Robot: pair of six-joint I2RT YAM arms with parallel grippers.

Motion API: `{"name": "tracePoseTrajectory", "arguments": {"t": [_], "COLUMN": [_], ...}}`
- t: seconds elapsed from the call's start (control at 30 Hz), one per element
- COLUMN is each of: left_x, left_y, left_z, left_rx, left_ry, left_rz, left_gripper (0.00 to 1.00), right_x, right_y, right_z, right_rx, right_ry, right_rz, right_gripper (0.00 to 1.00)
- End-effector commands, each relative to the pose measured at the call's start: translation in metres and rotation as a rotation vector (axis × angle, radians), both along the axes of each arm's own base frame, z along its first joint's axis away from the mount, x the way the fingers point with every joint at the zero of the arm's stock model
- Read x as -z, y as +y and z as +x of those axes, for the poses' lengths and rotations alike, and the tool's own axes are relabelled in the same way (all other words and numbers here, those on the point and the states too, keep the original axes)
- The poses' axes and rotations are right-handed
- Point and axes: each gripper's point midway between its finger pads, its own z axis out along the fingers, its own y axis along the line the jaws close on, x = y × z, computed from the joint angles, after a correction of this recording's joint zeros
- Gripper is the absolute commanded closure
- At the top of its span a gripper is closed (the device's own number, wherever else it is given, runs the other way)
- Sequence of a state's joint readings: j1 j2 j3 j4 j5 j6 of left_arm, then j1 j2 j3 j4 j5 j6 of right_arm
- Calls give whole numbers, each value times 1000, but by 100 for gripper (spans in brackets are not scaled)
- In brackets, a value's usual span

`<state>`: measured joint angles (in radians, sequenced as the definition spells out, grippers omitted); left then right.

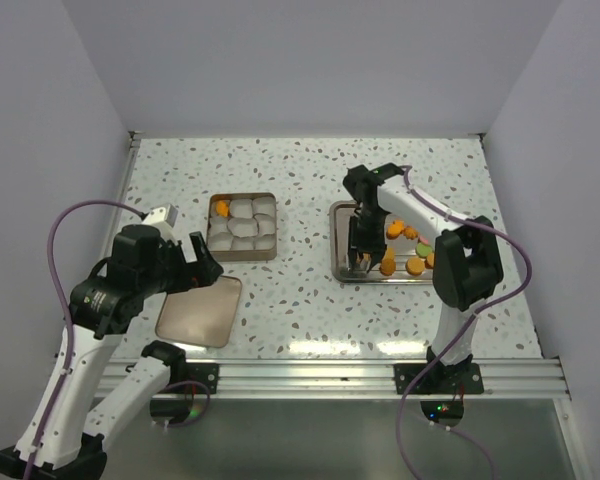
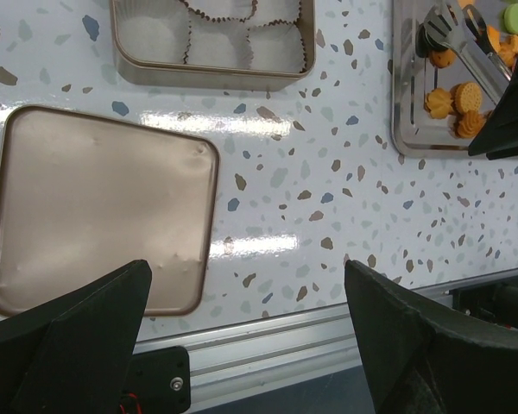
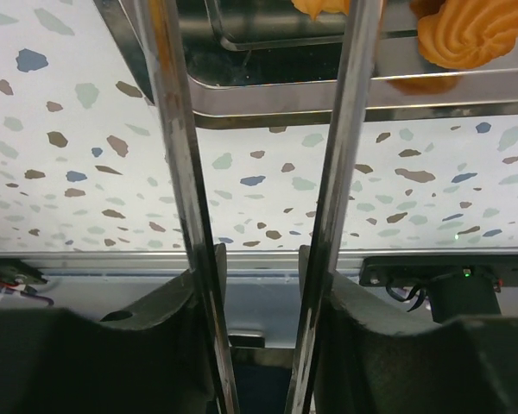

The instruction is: Pack the cookies

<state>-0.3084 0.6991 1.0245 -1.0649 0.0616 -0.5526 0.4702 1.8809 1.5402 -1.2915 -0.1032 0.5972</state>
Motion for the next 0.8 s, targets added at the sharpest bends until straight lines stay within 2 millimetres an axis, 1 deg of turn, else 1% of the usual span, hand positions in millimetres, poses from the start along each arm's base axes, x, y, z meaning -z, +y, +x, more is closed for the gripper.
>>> {"name": "tracePoseTrajectory", "arguments": {"t": [0.0,0.17,0.3,0.4,0.43,0.5,0.53,0.57,0.6,0.63,0.67,0.7,0.77], "left_x": [-12,-8,-5,0,3,9,11,19,23,25,32,34,33], "left_y": [3,1,1,2,1,0,-3,-6,-10,-17,-20,-24,-25], "left_z": [1,1,0,-1,-2,-3,-3,-4,-5,-4,-5,-5,0], "left_rx": [12,17,15,3,8,3,12,16,27,51,62,83,100], "left_ry": [-43,-36,-27,-8,-1,26,30,52,61,56,67,71,54], "left_rz": [22,18,19,27,35,38,33,25,17,3,3,14,44], "left_gripper": [0,0,0,0,0,0,0,0,0,0,0,0,0], "right_x": [-3,-4,-5,-17,-23,-31,-41,-44,-48,-58,-62,-70,-79], "right_y": [-2,-4,-5,-5,-2,-3,-1,0,1,5,4,7,10], "right_z": [1,-3,-4,2,10,10,17,17,19,25,24,29,28], "right_rx": [10,12,10,3,1,-8,-10,-10,-9,-9,-13,-16,-26], "right_ry": [-18,-11,-8,-30,-51,-44,-71,-67,-71,-99,-92,-118,-115], "right_rz": [-3,-8,-11,-15,-10,-21,-10,-11,-5,12,9,22,43], "right_gripper": [62,63,67,67,67,67,67,67,67,67,67,67,68]}}
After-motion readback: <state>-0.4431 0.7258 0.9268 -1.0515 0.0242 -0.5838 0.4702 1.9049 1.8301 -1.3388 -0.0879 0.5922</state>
